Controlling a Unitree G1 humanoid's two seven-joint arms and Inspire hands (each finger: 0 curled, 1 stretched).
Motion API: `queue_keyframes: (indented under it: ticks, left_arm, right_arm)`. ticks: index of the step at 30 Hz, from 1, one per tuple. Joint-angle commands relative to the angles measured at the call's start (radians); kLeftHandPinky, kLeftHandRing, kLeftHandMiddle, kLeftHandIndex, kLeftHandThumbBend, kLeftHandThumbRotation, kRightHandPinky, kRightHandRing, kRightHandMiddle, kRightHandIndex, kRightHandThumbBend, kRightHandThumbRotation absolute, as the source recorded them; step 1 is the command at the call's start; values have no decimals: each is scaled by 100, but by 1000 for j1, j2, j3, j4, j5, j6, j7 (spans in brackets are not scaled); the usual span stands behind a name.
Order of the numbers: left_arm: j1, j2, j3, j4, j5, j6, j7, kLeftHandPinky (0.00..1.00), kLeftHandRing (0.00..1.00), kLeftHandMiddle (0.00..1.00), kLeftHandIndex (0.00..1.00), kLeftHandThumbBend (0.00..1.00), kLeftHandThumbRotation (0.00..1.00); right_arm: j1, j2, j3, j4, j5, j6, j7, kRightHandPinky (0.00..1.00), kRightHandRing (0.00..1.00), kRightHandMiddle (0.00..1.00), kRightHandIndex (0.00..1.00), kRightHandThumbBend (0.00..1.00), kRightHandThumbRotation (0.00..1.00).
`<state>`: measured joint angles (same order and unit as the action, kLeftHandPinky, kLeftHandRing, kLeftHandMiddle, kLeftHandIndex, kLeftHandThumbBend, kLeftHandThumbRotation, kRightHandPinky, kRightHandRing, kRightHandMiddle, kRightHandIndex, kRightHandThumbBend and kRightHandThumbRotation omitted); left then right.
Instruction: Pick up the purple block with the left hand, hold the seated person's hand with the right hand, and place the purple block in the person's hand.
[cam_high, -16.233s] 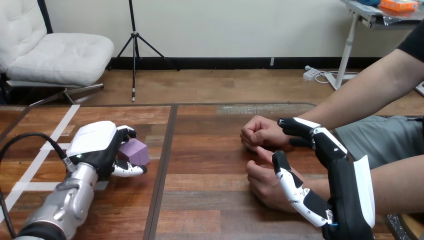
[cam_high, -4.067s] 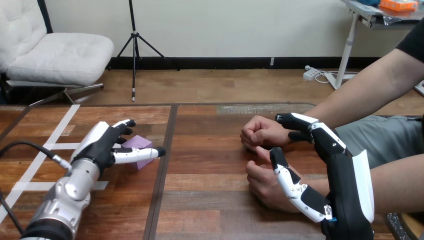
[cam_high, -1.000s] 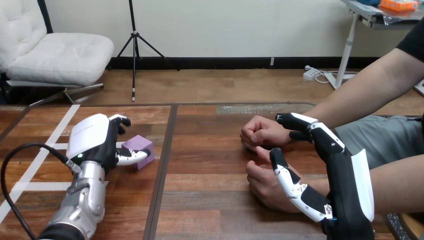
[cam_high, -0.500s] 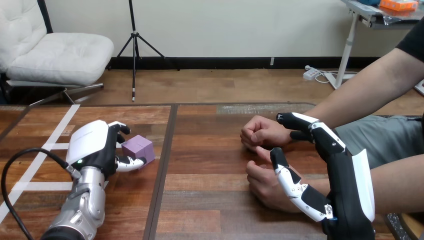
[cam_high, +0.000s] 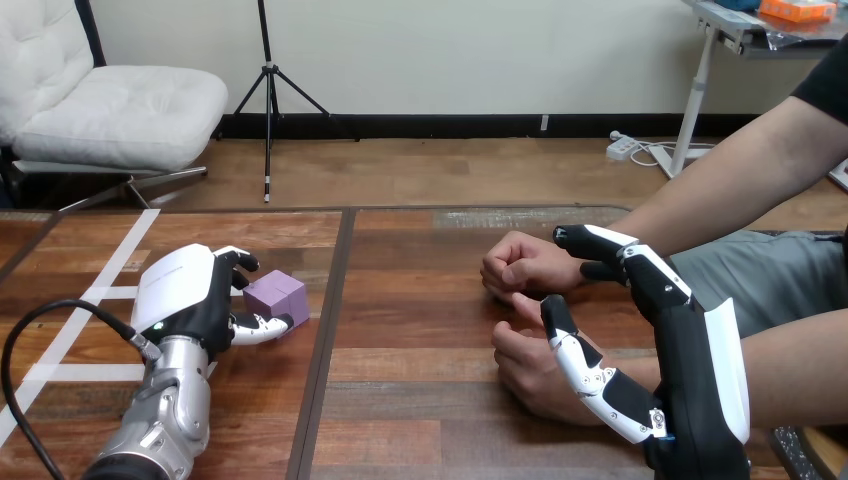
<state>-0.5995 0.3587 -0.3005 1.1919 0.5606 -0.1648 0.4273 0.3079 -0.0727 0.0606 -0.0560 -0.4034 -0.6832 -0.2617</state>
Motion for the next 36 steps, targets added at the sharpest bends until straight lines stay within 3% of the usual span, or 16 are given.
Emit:
queue_keyframes:
  ticks: [1,17,36]
  left_arm:
    - [-69,5,-11,1,5,-9,-1,58,66,71,74,67,27]
    - [-76,6,-24,13,15,7,-33,61,69,73,77,73,35]
    - [-74,15,-51,19,27,-3,-19,65,71,75,78,77,40]
  right_arm:
    - [-44,2,-8,-32,6,-6,-3,71,75,74,71,37,21]
    - [-42,-7,-9,-28,3,-13,1,71,76,75,72,37,22]
    - [-39,-9,-10,-32,-1,-4,2,71,75,74,71,38,23]
